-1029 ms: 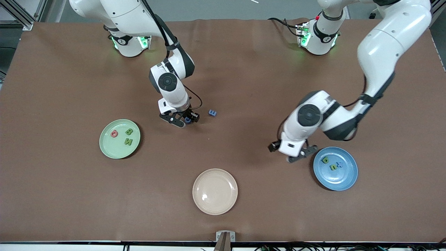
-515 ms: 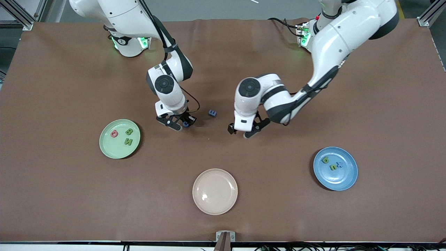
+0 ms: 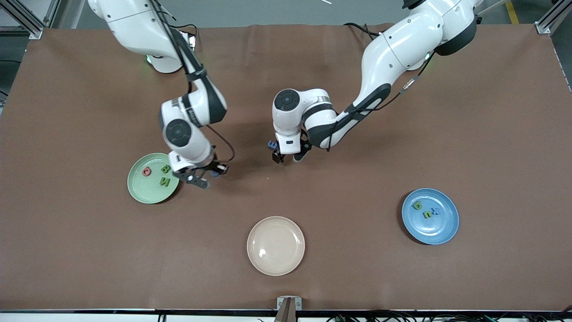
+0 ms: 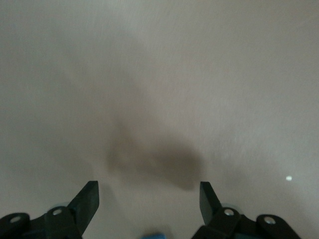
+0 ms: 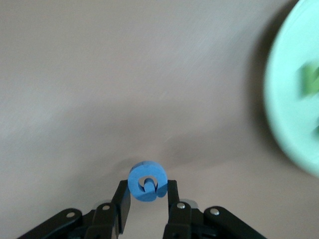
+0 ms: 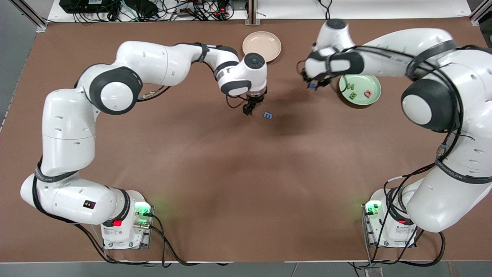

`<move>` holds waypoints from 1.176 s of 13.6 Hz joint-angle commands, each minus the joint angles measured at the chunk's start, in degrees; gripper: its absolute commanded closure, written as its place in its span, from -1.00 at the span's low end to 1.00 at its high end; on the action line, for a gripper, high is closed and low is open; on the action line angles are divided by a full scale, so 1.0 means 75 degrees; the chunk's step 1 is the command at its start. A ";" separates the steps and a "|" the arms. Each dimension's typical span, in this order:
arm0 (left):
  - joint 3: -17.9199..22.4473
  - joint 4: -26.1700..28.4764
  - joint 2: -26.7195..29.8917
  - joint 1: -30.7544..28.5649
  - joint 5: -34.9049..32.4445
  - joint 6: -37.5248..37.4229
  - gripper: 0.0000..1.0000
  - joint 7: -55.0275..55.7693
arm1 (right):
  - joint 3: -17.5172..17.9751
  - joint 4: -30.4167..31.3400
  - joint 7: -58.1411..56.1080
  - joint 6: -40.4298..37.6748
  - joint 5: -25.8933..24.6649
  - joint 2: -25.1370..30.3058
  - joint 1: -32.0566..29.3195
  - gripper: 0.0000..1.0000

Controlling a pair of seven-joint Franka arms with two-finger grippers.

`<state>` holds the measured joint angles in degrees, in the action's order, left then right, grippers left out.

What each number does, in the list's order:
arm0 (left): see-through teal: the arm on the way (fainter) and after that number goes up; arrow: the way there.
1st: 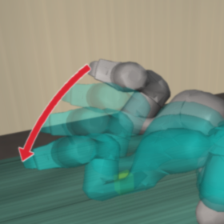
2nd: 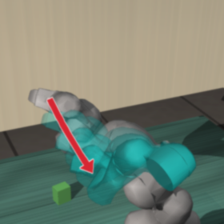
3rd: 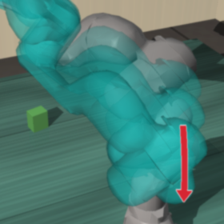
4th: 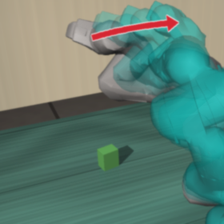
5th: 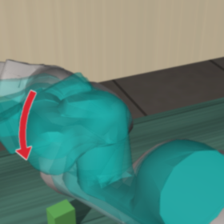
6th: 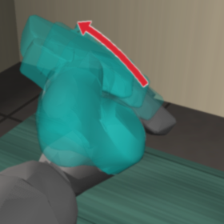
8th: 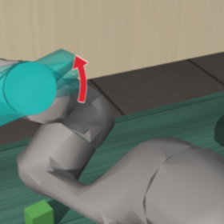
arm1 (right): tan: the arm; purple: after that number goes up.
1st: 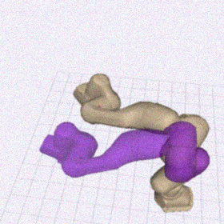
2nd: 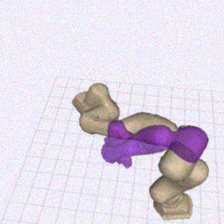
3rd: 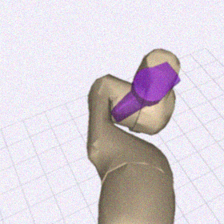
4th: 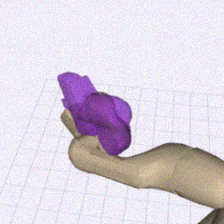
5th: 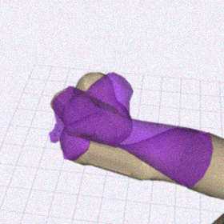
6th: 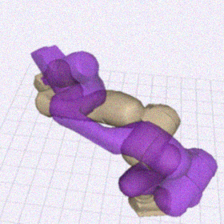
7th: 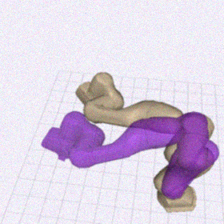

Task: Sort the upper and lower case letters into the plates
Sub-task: 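Place G on the green plate while the left gripper grasps blue m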

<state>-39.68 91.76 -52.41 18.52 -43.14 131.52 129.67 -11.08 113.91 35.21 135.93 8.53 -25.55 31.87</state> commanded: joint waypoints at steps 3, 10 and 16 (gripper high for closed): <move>0.0087 -0.0375 -0.0219 0.0436 0.0057 0.0031 -0.63 0.0721 | -0.0550 0.0117 -0.3025 -0.0312 -0.0048 0.0325 -0.1328 0.99; 0.0099 -0.0797 -0.0489 0.0824 0.0092 0.0031 -0.32 0.0863 | -0.0515 0.0105 -0.4543 0.0039 0.0022 -0.0025 -0.2456 0.98; 0.0099 -0.0785 -0.0477 0.0824 0.0209 0.0007 -0.15 0.0851 | -0.0469 0.0105 -0.4519 0.0262 0.0093 -0.0448 -0.2374 0.93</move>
<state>-39.42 87.04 -55.65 23.91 -42.66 131.52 135.42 -14.82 114.23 1.58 137.45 8.60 -28.98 14.00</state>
